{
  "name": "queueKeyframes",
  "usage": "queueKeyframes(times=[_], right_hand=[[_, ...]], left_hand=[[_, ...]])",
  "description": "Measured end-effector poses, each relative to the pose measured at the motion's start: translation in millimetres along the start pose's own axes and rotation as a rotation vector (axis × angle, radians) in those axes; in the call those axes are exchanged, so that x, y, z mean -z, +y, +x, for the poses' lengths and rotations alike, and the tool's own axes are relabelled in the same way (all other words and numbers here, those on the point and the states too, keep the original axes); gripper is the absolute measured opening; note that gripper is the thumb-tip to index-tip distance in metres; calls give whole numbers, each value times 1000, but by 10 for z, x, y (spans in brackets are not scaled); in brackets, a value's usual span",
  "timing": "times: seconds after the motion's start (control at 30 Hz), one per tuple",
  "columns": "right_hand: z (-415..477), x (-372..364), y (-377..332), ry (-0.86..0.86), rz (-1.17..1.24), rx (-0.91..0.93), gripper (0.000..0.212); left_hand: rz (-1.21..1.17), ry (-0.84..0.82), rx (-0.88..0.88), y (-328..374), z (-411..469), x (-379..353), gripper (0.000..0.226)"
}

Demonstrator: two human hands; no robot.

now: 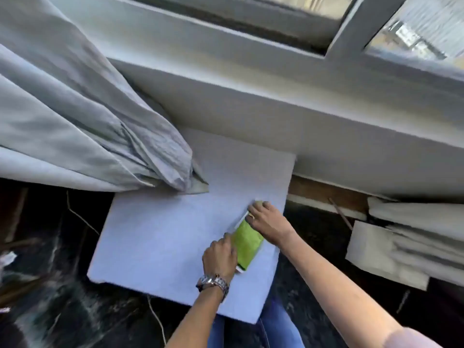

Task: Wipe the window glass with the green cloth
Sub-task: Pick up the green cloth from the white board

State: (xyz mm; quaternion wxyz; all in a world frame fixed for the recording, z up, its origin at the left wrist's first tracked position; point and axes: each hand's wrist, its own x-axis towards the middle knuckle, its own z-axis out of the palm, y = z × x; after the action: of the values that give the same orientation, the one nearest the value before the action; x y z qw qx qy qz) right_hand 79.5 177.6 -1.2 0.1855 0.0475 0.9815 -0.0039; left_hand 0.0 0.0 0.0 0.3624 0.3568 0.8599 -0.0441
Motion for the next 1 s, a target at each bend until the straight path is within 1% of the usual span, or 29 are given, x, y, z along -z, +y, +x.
queueKeyframes(times=[0.07,0.1,0.17,0.23,0.3,0.37,0.43,0.5,0.57,0.63,0.67,0.73,0.77,0.8,0.87,0.93,1.0], right_hand=[[148,-231,-33,-11,8,58,10],[183,-367,-66,-21,11,105,11],[256,-563,-112,-15,-38,125,13],[302,-703,-131,-4,-40,104,12],[333,-741,-113,-28,-50,76,10],[349,-742,-97,-83,-76,95,6],[322,-687,-84,-130,-94,121,5],[269,-564,-61,-197,-99,159,15],[195,-442,-39,-283,-42,225,34],[130,-254,15,-276,32,261,47],[97,-106,58,-258,64,272,48],[42,277,204,-237,107,247,43],[15,470,300,-217,125,226,39],[-27,722,428,-194,152,198,33],[-116,1283,689,-158,224,116,20],[-203,1904,940,-82,307,20,24],[-294,2681,1161,15,353,-60,35]], left_hand=[[-21,-58,56,7,110,-329,44],[-18,-62,72,-4,142,-464,46],[2,-49,118,13,187,-672,51],[17,-22,138,66,249,-766,51],[72,7,150,143,265,-819,52],[56,-1,197,192,276,-855,50],[18,13,199,204,312,-840,49],[16,38,196,199,331,-824,51],[5,48,177,173,344,-814,53],[-26,36,92,144,343,-770,49],[-43,22,39,139,325,-710,45],[-93,14,-49,161,282,-465,39],[-157,18,-64,175,268,-294,38],[-261,31,-73,200,241,-39,37],[-558,47,-116,207,166,568,32],[-833,32,-172,197,88,1267,26],[-975,86,-214,205,-27,2136,31]])
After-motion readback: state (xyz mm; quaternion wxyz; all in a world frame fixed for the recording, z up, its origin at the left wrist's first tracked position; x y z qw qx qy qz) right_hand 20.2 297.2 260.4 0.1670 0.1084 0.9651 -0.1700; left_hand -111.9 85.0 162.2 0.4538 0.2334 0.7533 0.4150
